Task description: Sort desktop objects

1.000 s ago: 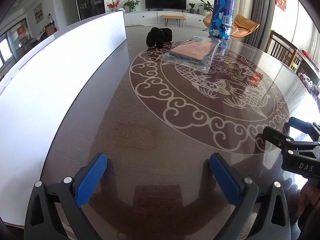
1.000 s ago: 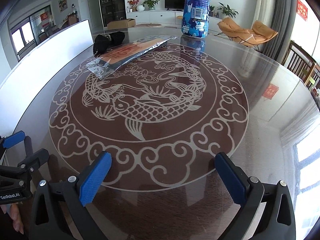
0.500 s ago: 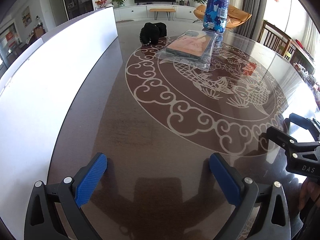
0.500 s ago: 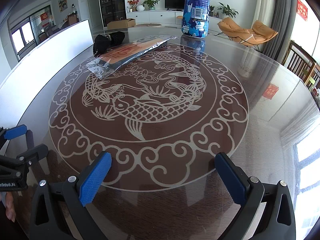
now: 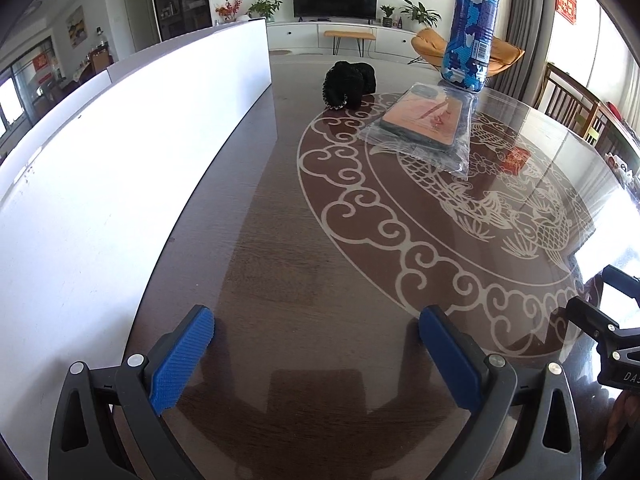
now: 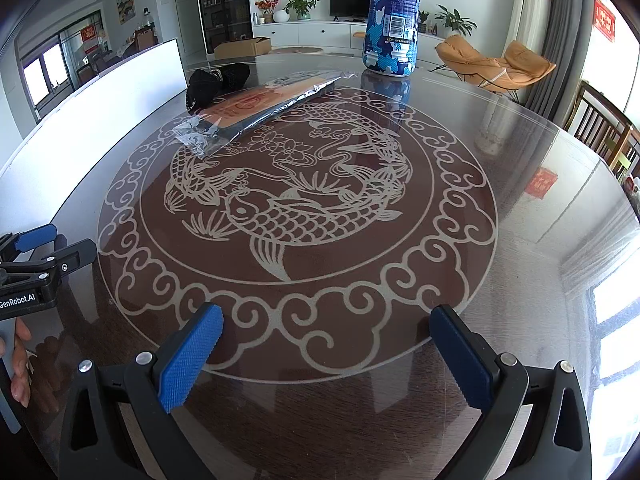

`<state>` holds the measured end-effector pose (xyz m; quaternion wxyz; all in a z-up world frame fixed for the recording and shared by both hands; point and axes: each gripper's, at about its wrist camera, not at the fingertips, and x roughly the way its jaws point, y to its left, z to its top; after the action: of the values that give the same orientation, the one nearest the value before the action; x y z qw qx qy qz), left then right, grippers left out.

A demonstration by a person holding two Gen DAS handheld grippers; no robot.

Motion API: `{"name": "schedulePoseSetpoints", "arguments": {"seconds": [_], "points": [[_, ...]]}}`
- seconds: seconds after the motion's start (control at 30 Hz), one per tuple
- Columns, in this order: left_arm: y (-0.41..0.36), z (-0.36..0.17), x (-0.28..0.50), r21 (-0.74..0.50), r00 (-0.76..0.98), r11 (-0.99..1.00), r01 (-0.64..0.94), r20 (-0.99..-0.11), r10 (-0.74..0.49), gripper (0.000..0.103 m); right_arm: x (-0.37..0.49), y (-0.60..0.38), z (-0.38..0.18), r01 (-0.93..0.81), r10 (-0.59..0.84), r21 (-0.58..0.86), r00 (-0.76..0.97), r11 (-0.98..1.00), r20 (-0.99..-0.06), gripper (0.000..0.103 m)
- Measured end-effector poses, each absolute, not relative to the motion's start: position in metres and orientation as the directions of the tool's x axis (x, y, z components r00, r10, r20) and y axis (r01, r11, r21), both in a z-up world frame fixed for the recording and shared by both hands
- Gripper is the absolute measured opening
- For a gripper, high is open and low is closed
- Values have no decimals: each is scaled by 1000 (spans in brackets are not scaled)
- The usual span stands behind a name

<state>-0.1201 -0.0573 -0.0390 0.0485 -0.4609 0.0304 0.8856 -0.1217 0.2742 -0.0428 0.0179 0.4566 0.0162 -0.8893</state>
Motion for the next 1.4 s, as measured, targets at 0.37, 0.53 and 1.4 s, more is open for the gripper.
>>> {"name": "schedulePoseSetpoints", "arguments": {"seconds": [0.37,0.53,1.4], "points": [[-59,-39,-119,10,-572,-994,-110,-819,55,103,-122,274,-43,47,-17,-12,-582,-999,-813,103],[-60,-39,-118,10,-572,-994,-107,-818,53,103,-121,274,-43,47,-17,-12,-582,-999,-813,103],[-59,-40,-121,10,-572,-994,-108,-818,54,103,-361,206,-19,-183,-125,224,-435,-957,-892,103]]}}
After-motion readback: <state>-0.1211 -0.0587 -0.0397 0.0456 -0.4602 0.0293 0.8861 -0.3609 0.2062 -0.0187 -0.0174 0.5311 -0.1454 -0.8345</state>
